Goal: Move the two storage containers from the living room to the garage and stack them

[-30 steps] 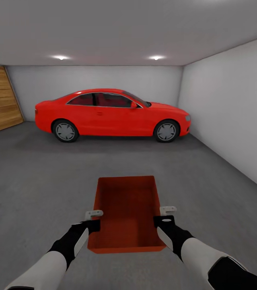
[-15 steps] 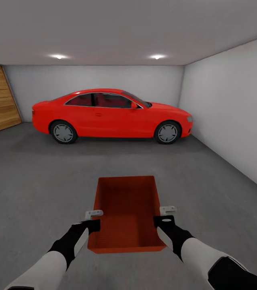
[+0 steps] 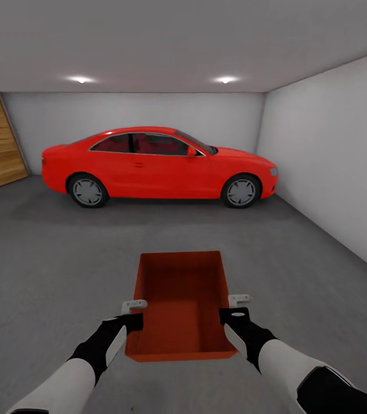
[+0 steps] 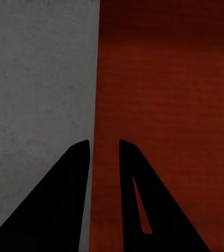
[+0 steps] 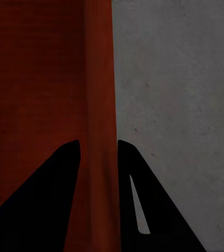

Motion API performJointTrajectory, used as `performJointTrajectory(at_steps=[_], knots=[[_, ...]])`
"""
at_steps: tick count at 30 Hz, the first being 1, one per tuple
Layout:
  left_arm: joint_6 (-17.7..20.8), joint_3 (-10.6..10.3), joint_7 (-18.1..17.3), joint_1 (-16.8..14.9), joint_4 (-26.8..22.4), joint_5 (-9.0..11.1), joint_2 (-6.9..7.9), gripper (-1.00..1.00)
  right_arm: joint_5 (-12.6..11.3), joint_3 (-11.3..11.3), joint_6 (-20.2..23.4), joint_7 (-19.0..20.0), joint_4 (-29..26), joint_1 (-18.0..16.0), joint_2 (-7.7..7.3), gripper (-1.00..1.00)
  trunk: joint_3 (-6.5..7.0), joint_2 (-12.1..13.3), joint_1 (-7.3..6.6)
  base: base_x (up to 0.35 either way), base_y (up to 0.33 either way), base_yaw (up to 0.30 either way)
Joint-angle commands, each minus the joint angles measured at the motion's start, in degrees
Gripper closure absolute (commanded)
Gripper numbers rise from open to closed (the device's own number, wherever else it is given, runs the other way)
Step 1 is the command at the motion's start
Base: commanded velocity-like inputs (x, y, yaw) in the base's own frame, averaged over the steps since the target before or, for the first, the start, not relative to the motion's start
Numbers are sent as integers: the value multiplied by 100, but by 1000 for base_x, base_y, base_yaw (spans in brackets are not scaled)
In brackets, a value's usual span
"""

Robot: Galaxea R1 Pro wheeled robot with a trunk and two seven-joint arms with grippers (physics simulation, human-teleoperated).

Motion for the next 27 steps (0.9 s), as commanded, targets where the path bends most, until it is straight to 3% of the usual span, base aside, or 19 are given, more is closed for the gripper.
performJointTrajectory(at_steps=[1, 27], knots=[[39, 77, 144, -5, -289, -98, -11, 100, -68, 49, 52, -338, 11, -1, 55, 100, -13, -13, 7, 322, 0, 0], [39, 79, 144, -5, -289, -97, -11, 100, -66, 49, 48, -342, 11, -1, 55, 100, -13, -13, 7, 322, 0, 0]])
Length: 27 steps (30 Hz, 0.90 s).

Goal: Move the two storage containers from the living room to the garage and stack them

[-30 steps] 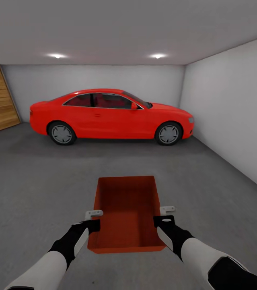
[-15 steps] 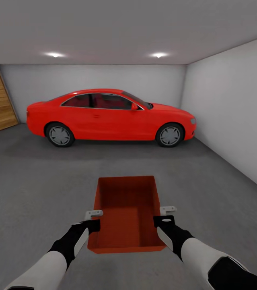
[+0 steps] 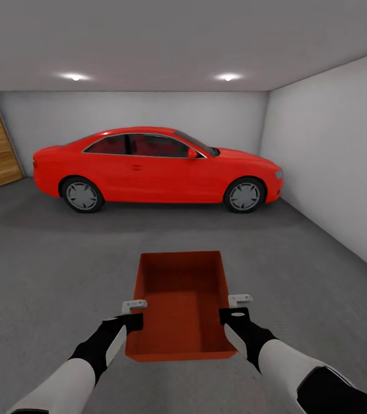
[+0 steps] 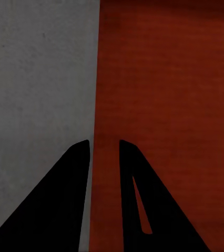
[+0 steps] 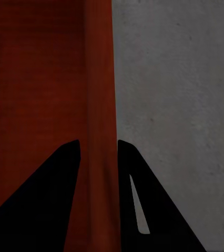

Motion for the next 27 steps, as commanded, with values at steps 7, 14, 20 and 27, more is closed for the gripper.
performJointTrajectory(at_steps=[7, 14, 20, 27], knots=[[40, 77, 138, -5, -287, -98, -11, 100, -64, 48, 52, -342, 10, -1, 55, 100, -13, -13, 7, 322, 0, 0], [40, 77, 137, -5, -287, -96, -11, 100, -66, 48, 52, -342, 12, -1, 55, 100, -13, -13, 7, 322, 0, 0], [40, 80, 138, -5, -287, -96, -11, 100, -63, 48, 52, -342, 10, -1, 55, 100, -13, -13, 7, 322, 0, 0], [40, 78, 135, -5, -287, -94, -11, 100, -66, 48, 52, -342, 10, -1, 55, 100, -13, -13, 7, 322, 0, 0]])
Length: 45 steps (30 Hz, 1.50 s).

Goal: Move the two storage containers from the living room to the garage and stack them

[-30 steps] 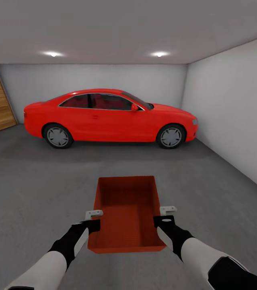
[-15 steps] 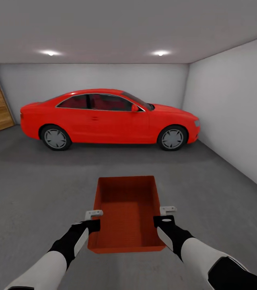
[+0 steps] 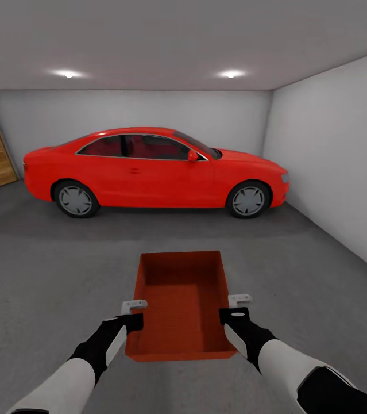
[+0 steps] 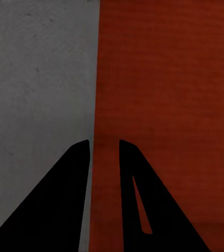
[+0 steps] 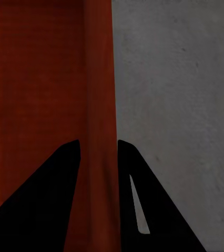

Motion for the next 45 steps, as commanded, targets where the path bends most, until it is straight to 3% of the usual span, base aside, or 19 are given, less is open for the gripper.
performJointTrajectory(at_steps=[1, 12, 45], knots=[[40, 81, 133, -5, -288, -101, -11, 100, -62, 45, 52, -341, 10, -1, 54, 100, -13, -13, 7, 322, 0, 0], [40, 81, 132, -5, -288, -104, -11, 100, -63, 40, 56, -349, 14, -1, 48, 100, -13, -13, 7, 322, 0, -30], [40, 70, 132, -5, -288, -121, -11, 100, -66, 44, 61, -343, 18, -1, 47, 100, -13, -13, 7, 322, 0, -284]])
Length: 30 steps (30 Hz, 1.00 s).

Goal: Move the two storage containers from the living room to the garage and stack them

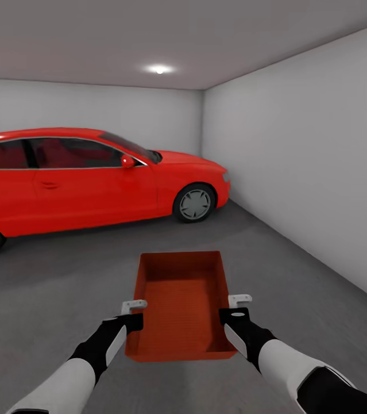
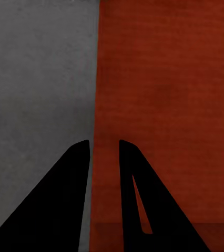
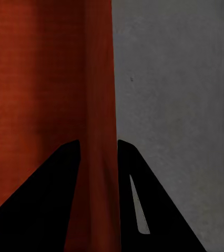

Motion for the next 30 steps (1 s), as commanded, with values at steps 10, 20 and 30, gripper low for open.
performJointTrajectory(at_steps=[10, 20, 30], knots=[[27, 62, 140, -3, -289, -107, -10, 100, -80, 59, 52, -343, 13, -2, 47, 100, -13, -13, 7, 322, 0, -289], [27, 68, 140, -3, -289, -109, -10, 100, -79, 60, 52, -343, 15, -2, 47, 100, -13, -13, 7, 322, 0, -289], [27, 69, 140, -3, -289, -109, -10, 100, -79, 61, 52, -343, 14, -2, 49, 100, -13, -13, 7, 322, 0, -289]])
